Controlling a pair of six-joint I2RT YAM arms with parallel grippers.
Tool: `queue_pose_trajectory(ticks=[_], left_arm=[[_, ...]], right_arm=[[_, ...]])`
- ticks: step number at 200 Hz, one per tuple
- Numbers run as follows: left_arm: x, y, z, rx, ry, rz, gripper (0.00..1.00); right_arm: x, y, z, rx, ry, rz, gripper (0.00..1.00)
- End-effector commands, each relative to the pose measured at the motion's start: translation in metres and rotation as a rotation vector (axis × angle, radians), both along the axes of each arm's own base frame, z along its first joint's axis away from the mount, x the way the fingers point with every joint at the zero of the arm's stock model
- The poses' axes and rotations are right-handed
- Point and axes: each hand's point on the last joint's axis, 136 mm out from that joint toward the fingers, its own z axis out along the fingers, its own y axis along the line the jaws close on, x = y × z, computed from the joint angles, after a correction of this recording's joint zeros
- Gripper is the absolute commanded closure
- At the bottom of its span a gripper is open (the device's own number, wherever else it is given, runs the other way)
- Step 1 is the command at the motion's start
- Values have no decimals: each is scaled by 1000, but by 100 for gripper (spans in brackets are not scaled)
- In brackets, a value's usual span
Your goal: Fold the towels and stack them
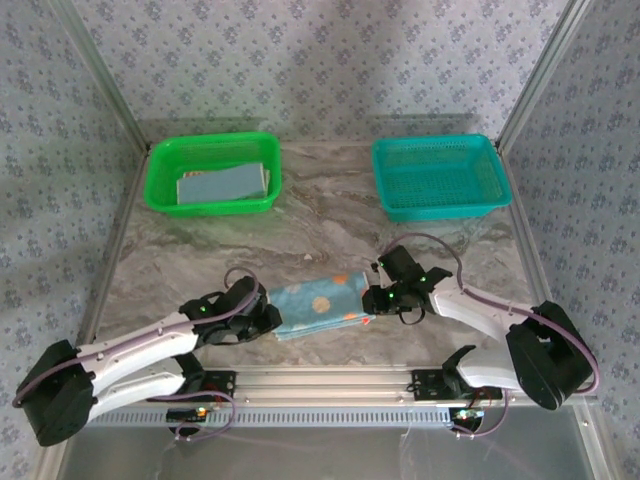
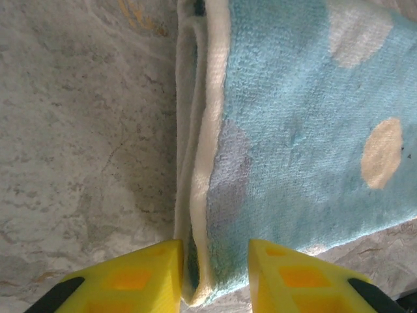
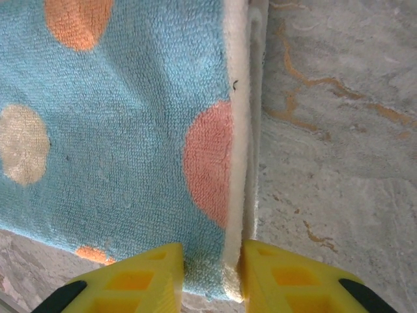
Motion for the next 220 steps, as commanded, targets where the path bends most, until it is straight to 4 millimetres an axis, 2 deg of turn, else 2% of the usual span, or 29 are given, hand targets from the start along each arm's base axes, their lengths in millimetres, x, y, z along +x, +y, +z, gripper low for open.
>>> queue_pose_trajectory(ticks=[1,40,68,125,182,220], left_arm=[[2,-8,5,-29,0,-17,75],[1,-4,9,0,10,-18,96],[1,-2,22,-16,-6,-8,98],[-11,-4,32,-43,29,-14,100],[-29,-1,9,-4,116,-30,100],[-37,-6,-10,11,176,-59,100]], right_arm=[[2,1,6,9,-7,3,73],[3,-2,10,0,-20,-6,83],[2,-6,13,-14,-27,-9,93],[1,-9,12,-18,-22,-16,93],[-1,-13,9,-37,-3,-21,93],[-3,-16,-1,-70,26,-17,92]])
